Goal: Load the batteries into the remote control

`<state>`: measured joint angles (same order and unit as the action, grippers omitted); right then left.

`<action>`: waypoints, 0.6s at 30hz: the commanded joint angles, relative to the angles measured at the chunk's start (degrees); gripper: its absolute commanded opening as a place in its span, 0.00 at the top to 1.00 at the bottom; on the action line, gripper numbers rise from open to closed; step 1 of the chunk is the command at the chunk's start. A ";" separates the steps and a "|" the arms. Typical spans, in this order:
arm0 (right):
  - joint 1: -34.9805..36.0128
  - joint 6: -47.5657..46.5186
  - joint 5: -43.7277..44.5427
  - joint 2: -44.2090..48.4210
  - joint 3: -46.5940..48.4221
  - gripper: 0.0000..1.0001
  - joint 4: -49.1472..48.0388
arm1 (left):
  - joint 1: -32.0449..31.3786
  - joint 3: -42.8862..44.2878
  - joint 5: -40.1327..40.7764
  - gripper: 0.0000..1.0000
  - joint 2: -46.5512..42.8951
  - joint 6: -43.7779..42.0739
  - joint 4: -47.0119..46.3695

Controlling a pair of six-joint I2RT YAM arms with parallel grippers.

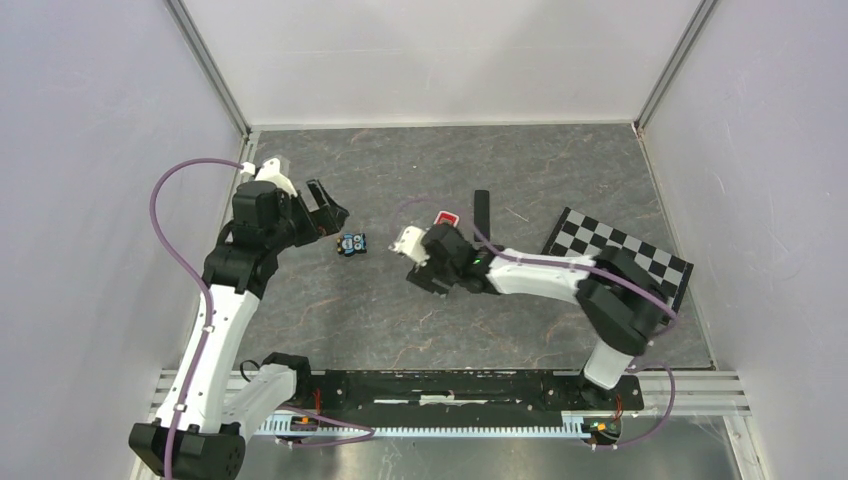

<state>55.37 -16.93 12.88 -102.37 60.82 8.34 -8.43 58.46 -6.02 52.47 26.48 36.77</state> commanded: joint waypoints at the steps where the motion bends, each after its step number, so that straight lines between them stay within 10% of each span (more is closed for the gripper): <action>1: -6.28 11.18 -3.07 15.16 -6.18 0.08 -4.45 | 0.20 2.22 -1.17 0.00 -1.75 -1.39 -2.06; 7: -17.97 23.39 7.16 36.61 -13.59 0.07 -5.22 | 0.12 1.75 -1.26 0.00 -1.39 2.35 0.00; 18: -19.00 19.17 53.83 60.26 -2.79 0.02 5.71 | 0.16 12.16 5.76 0.00 -5.95 0.80 10.58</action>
<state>36.34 2.96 46.37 -48.69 53.17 11.90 -8.43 64.71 -3.51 50.61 27.79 43.31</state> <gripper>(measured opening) 0.978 0.993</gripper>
